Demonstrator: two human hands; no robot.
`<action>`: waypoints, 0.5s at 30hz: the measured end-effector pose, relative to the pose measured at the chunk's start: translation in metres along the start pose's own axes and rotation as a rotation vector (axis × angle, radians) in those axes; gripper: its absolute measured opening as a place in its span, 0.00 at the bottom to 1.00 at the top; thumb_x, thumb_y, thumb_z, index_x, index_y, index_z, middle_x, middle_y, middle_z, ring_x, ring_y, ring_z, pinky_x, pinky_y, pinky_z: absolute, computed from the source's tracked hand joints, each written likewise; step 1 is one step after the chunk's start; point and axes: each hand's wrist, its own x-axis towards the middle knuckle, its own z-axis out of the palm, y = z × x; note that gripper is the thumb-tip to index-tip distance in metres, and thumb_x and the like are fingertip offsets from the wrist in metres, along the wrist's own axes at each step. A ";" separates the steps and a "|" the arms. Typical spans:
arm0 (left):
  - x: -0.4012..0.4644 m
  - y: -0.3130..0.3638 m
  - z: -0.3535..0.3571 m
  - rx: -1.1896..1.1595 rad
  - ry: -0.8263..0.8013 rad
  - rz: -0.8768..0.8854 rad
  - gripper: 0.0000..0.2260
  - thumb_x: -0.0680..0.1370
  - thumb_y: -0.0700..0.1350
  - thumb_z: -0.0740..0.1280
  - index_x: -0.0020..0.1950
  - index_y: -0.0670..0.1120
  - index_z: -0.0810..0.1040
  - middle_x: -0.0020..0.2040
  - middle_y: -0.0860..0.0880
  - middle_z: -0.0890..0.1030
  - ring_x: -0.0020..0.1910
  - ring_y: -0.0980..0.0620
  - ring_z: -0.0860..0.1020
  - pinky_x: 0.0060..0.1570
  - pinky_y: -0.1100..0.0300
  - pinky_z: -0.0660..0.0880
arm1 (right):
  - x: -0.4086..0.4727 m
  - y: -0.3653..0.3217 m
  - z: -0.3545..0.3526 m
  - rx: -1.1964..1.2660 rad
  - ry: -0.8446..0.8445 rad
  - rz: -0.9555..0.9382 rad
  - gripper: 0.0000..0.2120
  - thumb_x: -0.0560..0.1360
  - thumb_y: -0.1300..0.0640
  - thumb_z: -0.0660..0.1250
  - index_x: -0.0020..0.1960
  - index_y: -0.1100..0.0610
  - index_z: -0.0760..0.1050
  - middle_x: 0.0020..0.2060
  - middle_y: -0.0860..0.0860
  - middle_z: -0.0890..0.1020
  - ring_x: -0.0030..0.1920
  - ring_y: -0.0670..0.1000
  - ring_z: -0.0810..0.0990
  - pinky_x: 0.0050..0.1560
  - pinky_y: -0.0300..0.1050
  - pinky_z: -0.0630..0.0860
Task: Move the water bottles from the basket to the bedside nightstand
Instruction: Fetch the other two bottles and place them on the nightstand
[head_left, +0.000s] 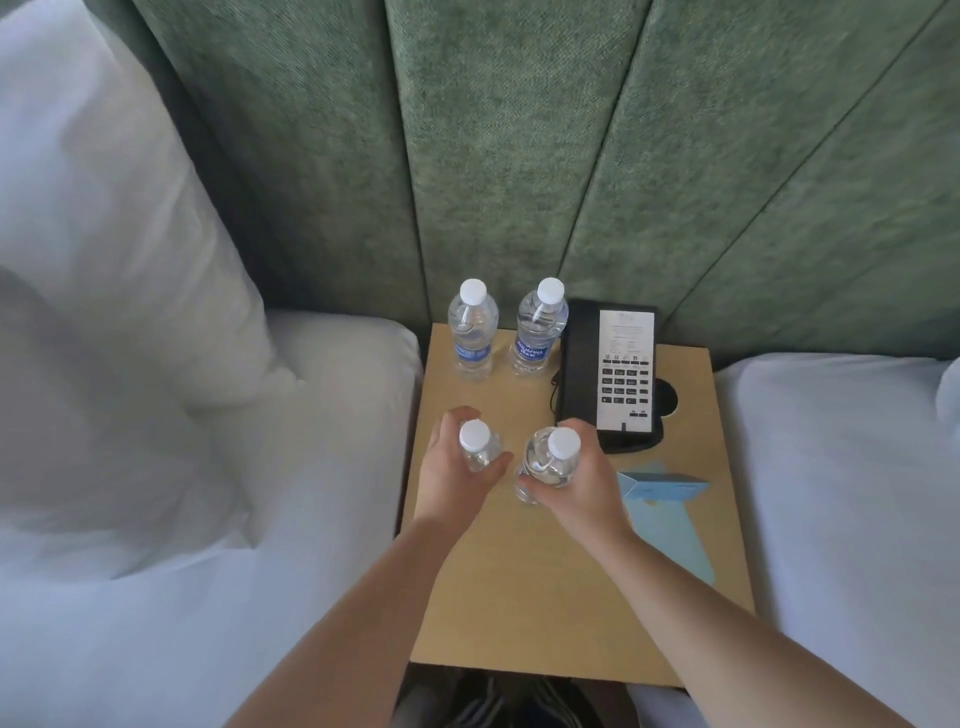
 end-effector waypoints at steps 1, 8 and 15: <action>-0.002 -0.002 0.001 0.004 0.002 -0.001 0.25 0.67 0.49 0.76 0.55 0.64 0.65 0.56 0.57 0.74 0.51 0.69 0.72 0.43 0.78 0.66 | 0.000 0.001 0.001 0.006 0.005 0.000 0.32 0.60 0.54 0.81 0.59 0.54 0.68 0.49 0.48 0.79 0.49 0.49 0.79 0.48 0.43 0.76; -0.005 -0.009 0.002 0.004 0.026 0.033 0.26 0.67 0.50 0.77 0.55 0.66 0.65 0.56 0.57 0.74 0.54 0.68 0.72 0.45 0.79 0.65 | -0.006 0.012 0.007 -0.023 0.042 -0.038 0.37 0.59 0.54 0.82 0.62 0.56 0.68 0.52 0.49 0.79 0.51 0.49 0.78 0.48 0.31 0.70; -0.006 -0.008 -0.009 -0.015 -0.090 0.061 0.39 0.65 0.64 0.73 0.72 0.57 0.60 0.69 0.63 0.65 0.66 0.65 0.65 0.56 0.78 0.62 | -0.007 0.009 -0.004 0.012 -0.128 -0.029 0.47 0.58 0.46 0.81 0.71 0.51 0.62 0.62 0.48 0.74 0.61 0.46 0.73 0.54 0.25 0.65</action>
